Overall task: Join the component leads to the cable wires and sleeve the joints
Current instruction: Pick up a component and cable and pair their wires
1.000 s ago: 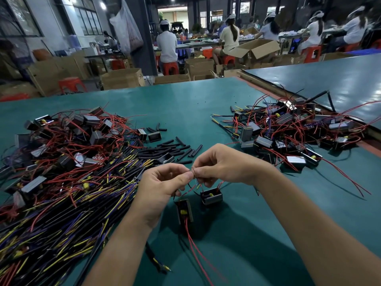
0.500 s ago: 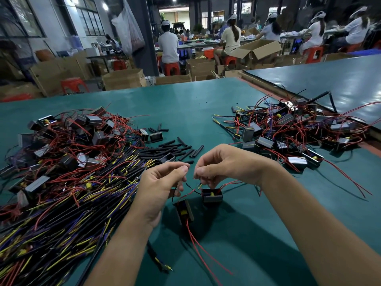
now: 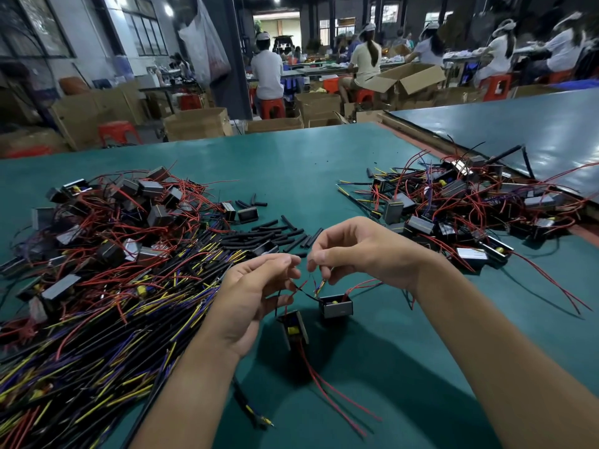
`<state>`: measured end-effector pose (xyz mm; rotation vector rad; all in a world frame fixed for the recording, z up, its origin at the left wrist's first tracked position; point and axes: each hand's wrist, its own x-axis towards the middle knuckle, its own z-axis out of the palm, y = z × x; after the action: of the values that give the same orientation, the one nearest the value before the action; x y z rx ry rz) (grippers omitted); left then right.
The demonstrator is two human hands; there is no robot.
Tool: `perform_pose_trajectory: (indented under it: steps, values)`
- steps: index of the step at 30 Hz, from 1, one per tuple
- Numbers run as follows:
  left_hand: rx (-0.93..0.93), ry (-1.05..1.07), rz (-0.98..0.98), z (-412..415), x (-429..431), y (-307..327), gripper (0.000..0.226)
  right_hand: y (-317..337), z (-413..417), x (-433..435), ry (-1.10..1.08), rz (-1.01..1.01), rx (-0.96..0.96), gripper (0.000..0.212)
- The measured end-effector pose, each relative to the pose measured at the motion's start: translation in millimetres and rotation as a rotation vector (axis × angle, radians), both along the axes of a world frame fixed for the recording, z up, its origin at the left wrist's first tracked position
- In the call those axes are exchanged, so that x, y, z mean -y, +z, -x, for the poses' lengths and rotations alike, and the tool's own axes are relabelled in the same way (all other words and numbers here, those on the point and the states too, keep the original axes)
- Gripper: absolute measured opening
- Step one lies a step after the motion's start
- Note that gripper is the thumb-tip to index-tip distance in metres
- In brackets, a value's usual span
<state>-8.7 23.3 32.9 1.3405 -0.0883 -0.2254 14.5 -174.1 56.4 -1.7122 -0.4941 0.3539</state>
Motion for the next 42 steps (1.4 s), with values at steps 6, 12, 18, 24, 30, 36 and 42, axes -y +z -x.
perform_pose_trajectory:
  steps: [6,12,18,24,30,36,42]
  values:
    - [-0.016,0.001,0.038,0.3,-2.4,1.4,0.021,-0.5,0.6,-3.8,-0.075,-0.076,0.040,0.010]
    - [-0.033,0.001,0.076,1.1,-1.7,0.6,0.019,-1.5,0.9,-3.6,-0.089,-0.068,0.037,0.015]
    - [-0.008,-0.008,0.031,2.2,-0.6,0.5,0.013,-1.7,-0.7,-2.9,-0.055,-0.076,0.023,0.011]
    - [0.030,0.012,0.007,2.3,-0.5,-1.8,0.015,-4.4,-1.0,-2.4,-0.036,-0.074,0.006,0.014]
    - [0.058,0.084,0.005,-0.5,2.0,-4.8,0.022,-3.9,-0.1,-3.1,-0.051,-0.060,-0.067,0.007]
    - [0.068,0.095,-0.026,-1.6,1.2,-7.2,0.017,-2.1,0.1,-2.8,-0.006,-0.082,-0.203,0.012]
    - [0.058,0.107,-0.042,-0.4,0.9,-6.3,0.014,-2.4,0.1,-3.7,-0.027,-0.112,-0.199,0.010]
